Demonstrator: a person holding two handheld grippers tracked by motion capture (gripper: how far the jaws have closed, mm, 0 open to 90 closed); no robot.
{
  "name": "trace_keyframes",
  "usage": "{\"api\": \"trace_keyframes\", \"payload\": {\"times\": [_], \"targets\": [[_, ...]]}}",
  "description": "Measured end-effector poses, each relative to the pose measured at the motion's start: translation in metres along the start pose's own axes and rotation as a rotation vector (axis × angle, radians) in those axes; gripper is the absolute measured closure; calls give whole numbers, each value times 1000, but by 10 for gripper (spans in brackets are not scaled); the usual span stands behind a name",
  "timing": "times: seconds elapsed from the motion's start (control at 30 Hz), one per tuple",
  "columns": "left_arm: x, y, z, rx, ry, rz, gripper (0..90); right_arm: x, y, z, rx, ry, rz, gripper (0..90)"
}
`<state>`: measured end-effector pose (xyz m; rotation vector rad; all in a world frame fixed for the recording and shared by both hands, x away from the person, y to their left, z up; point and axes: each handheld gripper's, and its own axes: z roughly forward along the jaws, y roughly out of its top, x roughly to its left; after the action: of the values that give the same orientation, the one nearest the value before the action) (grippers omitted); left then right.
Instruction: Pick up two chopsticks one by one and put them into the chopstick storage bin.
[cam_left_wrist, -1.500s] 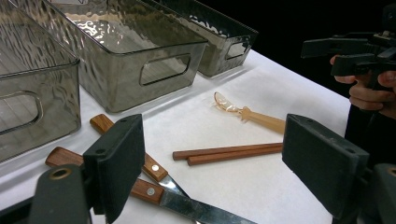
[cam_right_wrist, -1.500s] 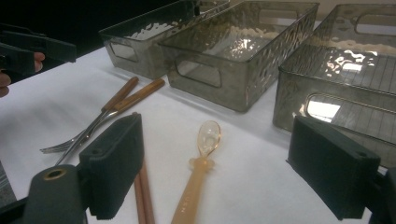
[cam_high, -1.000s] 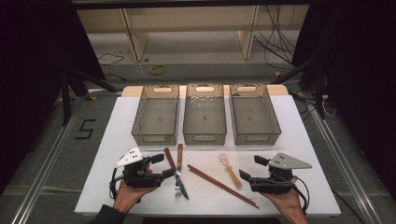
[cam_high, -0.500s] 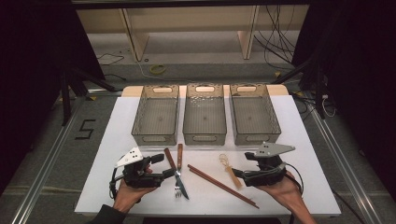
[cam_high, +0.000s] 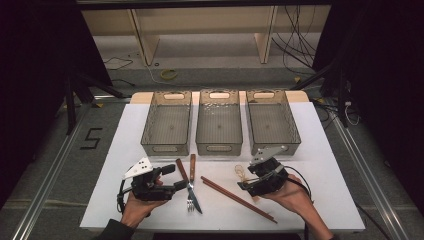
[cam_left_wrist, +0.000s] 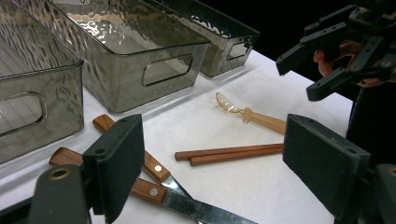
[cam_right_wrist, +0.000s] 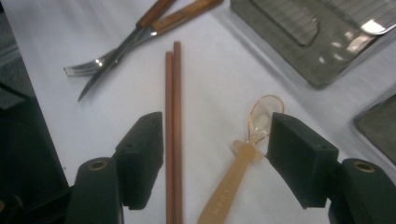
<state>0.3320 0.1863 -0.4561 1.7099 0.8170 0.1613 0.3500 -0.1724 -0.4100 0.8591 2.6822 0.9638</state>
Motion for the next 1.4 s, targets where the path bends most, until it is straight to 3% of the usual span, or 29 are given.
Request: {"api": "trace_keyframes", "payload": {"times": [0.47,0.77,1.4], "targets": [[1,0,0,0,0,2,204,11,7,36,221,34,-65,527],[0,0,0,0,-1,3,203,14,7,50,309,50,-79,619],[0,1,0,-3,-3,4,203,14,3,65,426,45,-117,739]]}}
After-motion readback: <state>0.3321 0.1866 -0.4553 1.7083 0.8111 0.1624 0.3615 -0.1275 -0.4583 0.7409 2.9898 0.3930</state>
